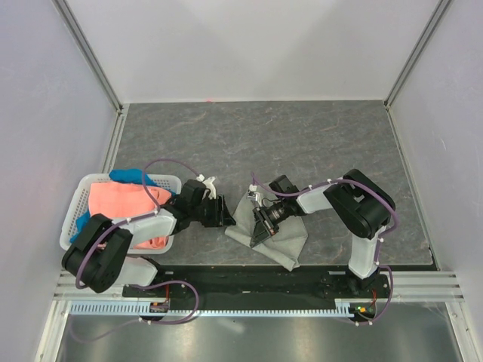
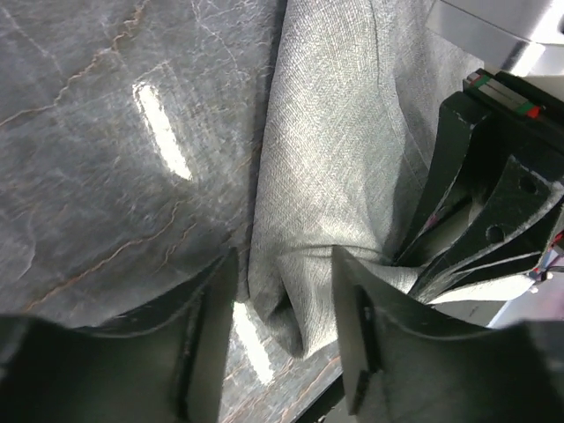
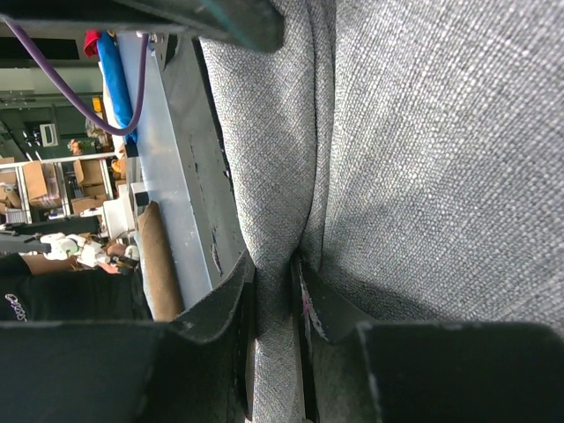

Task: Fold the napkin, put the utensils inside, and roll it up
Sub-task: Roll the napkin with the utensil

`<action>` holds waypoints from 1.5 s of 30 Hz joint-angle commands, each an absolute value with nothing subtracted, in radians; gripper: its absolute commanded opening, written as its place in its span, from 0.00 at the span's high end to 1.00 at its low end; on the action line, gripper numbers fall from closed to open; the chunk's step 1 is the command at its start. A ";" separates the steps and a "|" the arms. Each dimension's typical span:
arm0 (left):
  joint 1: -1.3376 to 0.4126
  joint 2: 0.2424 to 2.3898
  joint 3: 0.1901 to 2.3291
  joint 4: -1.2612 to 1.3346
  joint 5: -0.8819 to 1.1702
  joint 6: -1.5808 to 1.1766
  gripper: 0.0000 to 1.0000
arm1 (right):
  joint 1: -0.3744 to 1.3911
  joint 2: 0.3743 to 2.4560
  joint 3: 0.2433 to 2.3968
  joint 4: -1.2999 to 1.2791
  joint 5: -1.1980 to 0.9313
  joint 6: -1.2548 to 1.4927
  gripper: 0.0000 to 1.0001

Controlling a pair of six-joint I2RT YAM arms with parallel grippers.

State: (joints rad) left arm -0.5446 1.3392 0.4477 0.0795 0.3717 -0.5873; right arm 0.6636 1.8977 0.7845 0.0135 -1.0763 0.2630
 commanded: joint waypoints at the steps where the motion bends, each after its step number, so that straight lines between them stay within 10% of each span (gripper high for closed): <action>1: -0.543 1.407 0.483 0.066 0.391 -0.598 0.52 | 0.658 1.944 0.778 -0.031 -0.956 0.209 0.87; 12: -0.545 1.474 0.480 0.017 0.460 -0.560 0.98 | 0.643 1.947 0.818 -0.049 -0.930 0.209 0.87; 28: -0.545 1.477 0.485 -0.018 0.416 -0.545 0.98 | 0.736 1.563 0.953 -0.388 -0.435 0.115 0.40; 35: -0.545 1.485 0.488 -0.020 0.416 -0.545 0.98 | 1.101 1.371 0.842 -0.342 0.177 0.084 0.36; 45: -0.545 1.497 0.500 -0.025 0.420 -0.543 0.98 | 1.279 1.526 0.839 -0.276 0.327 0.034 0.40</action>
State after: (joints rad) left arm -0.5446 1.4639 0.5034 0.0628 0.4541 -0.5934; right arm 1.2629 1.4731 0.8421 -0.3229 0.2173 0.0727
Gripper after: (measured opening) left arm 0.033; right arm 0.612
